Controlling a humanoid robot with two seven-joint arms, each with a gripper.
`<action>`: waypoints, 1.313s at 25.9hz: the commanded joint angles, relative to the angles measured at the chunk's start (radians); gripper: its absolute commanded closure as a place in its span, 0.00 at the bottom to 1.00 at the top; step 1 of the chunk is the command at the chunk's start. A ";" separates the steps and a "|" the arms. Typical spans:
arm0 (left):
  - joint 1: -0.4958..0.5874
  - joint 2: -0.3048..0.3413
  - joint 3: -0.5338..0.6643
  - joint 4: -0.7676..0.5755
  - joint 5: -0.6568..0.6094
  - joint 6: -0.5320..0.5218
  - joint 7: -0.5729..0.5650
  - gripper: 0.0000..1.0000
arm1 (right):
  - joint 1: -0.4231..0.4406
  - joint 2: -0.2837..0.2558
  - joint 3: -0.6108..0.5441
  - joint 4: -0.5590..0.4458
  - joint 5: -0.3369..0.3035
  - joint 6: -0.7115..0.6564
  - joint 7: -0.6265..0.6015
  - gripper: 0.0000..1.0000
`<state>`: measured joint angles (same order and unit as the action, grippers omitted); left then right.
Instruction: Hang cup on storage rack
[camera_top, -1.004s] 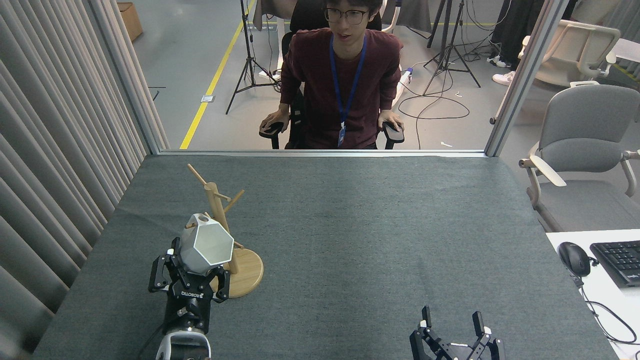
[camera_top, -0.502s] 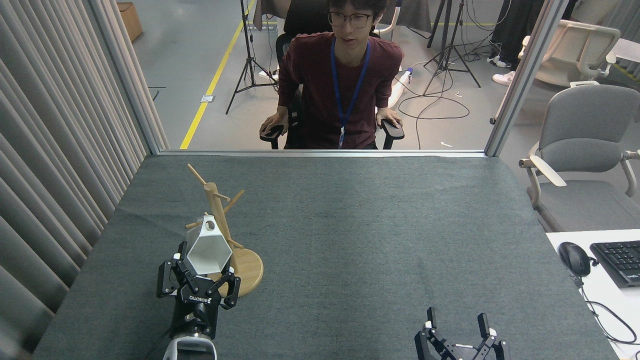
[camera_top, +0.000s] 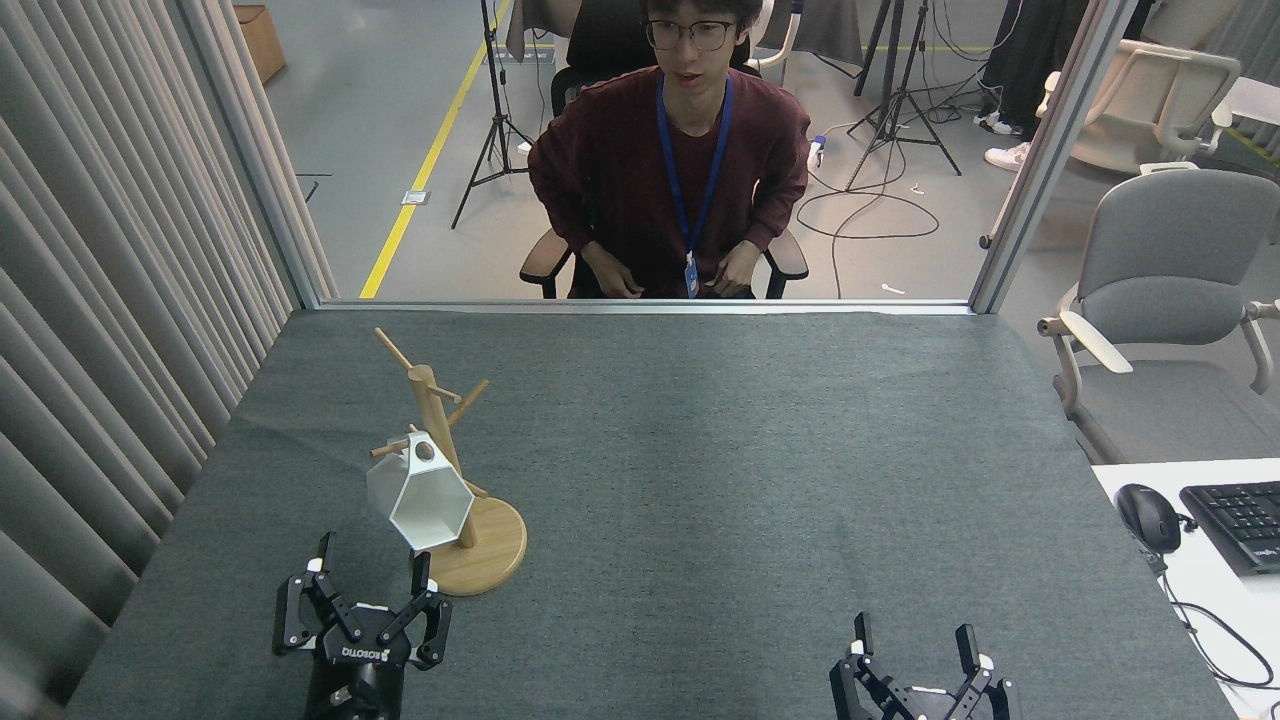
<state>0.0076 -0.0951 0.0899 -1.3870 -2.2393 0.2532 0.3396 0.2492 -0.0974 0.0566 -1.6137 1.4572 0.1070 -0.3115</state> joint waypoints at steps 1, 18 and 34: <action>0.089 0.015 -0.010 -0.107 0.093 -0.043 -0.004 0.01 | -0.001 -0.004 0.000 0.000 0.000 0.000 0.000 0.02; 0.212 0.058 -0.153 -0.342 0.567 -0.273 -0.119 0.01 | -0.002 -0.044 0.000 -0.006 0.006 -0.007 0.000 0.02; 0.215 0.057 -0.223 -0.334 0.570 -0.264 -0.152 0.01 | -0.002 -0.071 -0.001 -0.012 0.009 -0.001 0.000 0.02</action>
<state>0.2252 -0.0366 -0.1263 -1.7258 -1.6686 -0.0107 0.1886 0.2454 -0.1574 0.0553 -1.6244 1.4667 0.1039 -0.3104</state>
